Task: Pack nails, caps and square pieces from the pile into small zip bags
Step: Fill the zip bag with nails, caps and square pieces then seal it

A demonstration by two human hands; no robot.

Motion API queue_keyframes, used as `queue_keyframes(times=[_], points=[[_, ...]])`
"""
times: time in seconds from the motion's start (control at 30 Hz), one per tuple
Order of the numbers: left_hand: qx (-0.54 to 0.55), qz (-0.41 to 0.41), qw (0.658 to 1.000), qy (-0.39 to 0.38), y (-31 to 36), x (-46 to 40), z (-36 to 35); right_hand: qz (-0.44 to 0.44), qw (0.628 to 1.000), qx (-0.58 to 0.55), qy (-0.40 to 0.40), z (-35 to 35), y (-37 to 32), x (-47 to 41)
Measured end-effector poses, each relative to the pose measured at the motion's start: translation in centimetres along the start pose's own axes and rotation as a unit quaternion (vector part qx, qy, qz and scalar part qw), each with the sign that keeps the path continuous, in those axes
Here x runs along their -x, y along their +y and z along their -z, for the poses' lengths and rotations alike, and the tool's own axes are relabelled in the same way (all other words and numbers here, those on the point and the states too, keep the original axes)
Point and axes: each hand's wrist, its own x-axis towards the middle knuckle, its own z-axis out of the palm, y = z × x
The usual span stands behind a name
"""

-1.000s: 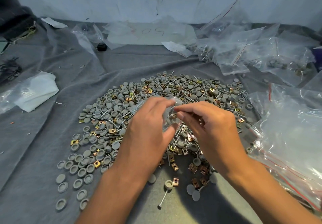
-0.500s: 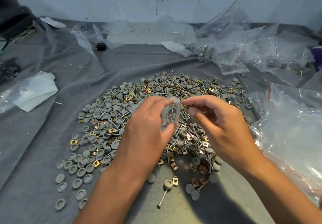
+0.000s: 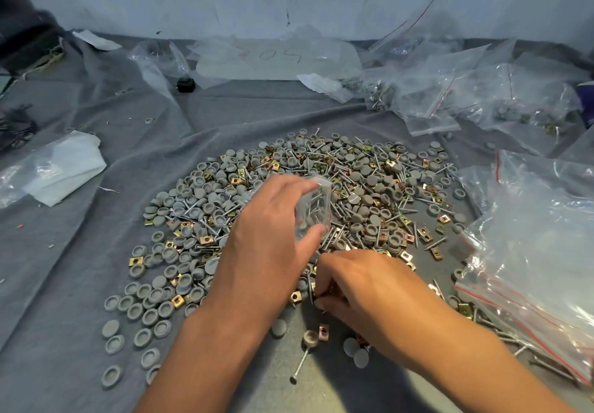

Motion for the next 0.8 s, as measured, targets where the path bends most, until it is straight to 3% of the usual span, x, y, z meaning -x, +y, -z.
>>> queue_keyframes(times=[0.3, 0.43, 0.5, 0.6, 0.7, 0.8], points=[[0.0, -0.003, 1.0, -0.003, 0.0, 0.0, 0.1, -0.006, 1.0, 0.009, -0.02, -0.3, -0.6, 0.4], [0.001, -0.001, 1.0, -0.001, 0.0, 0.0, 0.0, -0.016, 0.996, -0.085, 0.0, 0.1, 0.8, -0.1], [-0.003, -0.005, 1.0, -0.001, 0.0, -0.1, 0.0, -0.01, 0.982, -0.178, 0.061, 1.1, 1.6, -0.2], [-0.008, -0.016, 1.0, -0.004, 0.1, -0.1, 0.0, 0.019, 0.932, -0.295, 0.21, 2.5, 1.7, -0.3], [-0.016, -0.023, 1.0, -0.005, 0.1, 0.0, -0.2, 0.051, 0.924, -0.205, 0.32, 2.4, 1.2, -1.1], [-0.028, -0.028, 0.999, -0.012, -0.1, 0.0, -0.6, 0.052, 0.928, -0.12, 0.348, 1.7, 0.7, -2.0]])
